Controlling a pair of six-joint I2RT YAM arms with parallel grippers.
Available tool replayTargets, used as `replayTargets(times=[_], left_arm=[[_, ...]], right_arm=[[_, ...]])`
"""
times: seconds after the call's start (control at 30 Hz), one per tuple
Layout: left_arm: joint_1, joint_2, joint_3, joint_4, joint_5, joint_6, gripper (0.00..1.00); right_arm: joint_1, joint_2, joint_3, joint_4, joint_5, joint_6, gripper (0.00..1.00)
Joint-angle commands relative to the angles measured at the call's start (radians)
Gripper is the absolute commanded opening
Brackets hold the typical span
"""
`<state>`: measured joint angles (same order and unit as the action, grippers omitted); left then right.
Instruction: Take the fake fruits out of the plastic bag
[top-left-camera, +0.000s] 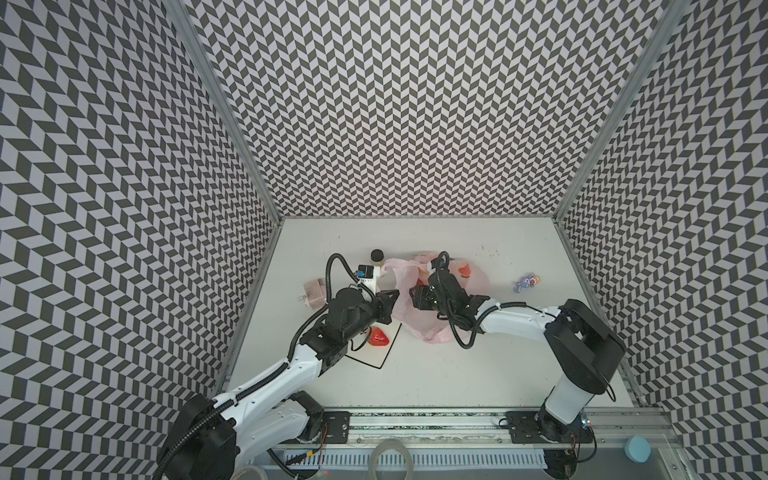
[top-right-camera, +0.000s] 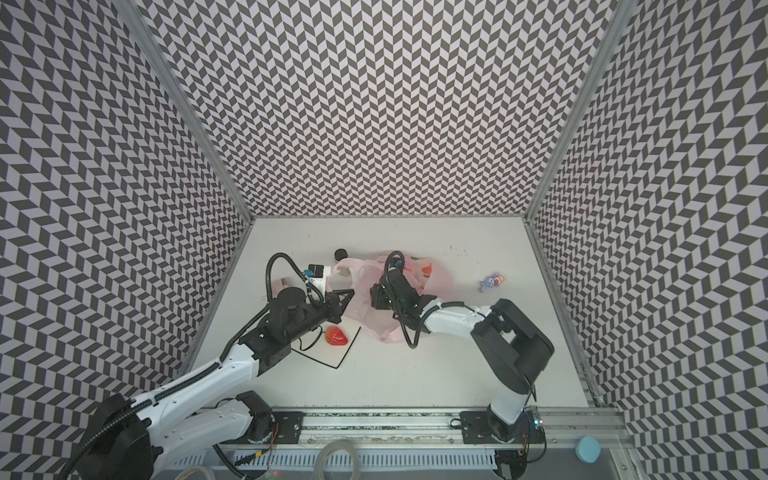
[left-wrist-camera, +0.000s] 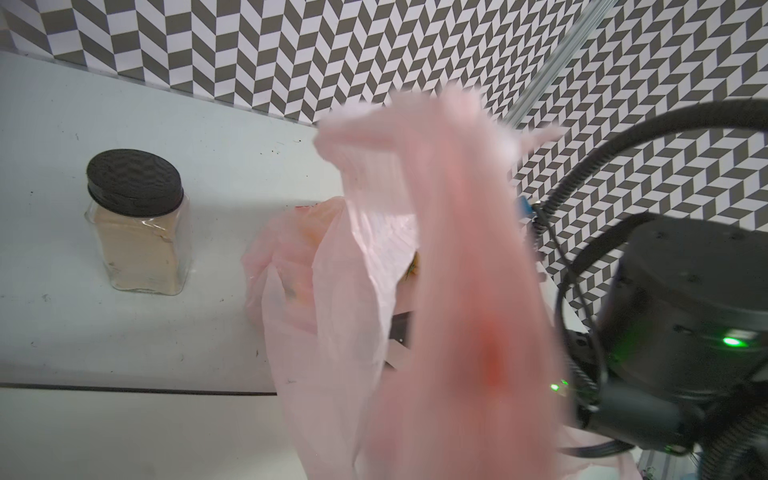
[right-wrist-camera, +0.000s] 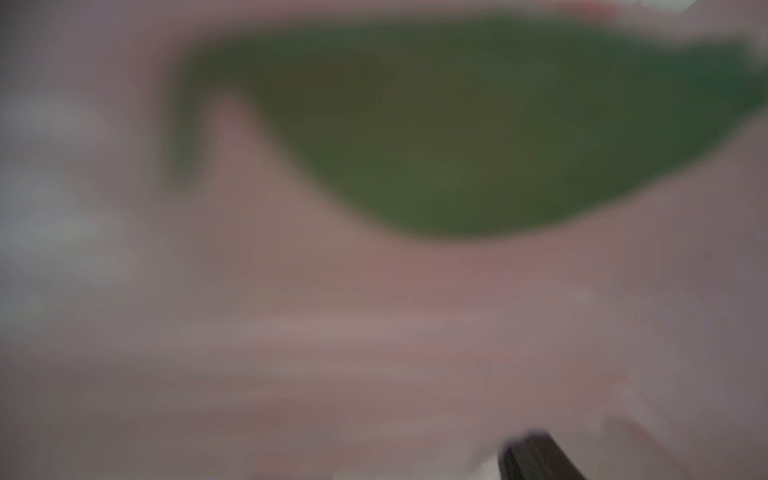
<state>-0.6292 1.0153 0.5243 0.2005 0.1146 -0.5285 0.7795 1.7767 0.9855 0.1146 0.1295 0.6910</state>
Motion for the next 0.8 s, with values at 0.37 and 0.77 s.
replayTargets(times=[0.37, 0.77], left_arm=[[-0.029, -0.043, 0.049, 0.019, -0.059, -0.032, 0.0], [-0.03, -0.064, 0.046, 0.16, -0.091, -0.07, 0.0]], right_arm=[[-0.01, 0.164, 0.141, 0.081, 0.072, 0.001, 0.81], [-0.01, -0.106, -0.163, 0.21, 0.174, -0.09, 0.73]])
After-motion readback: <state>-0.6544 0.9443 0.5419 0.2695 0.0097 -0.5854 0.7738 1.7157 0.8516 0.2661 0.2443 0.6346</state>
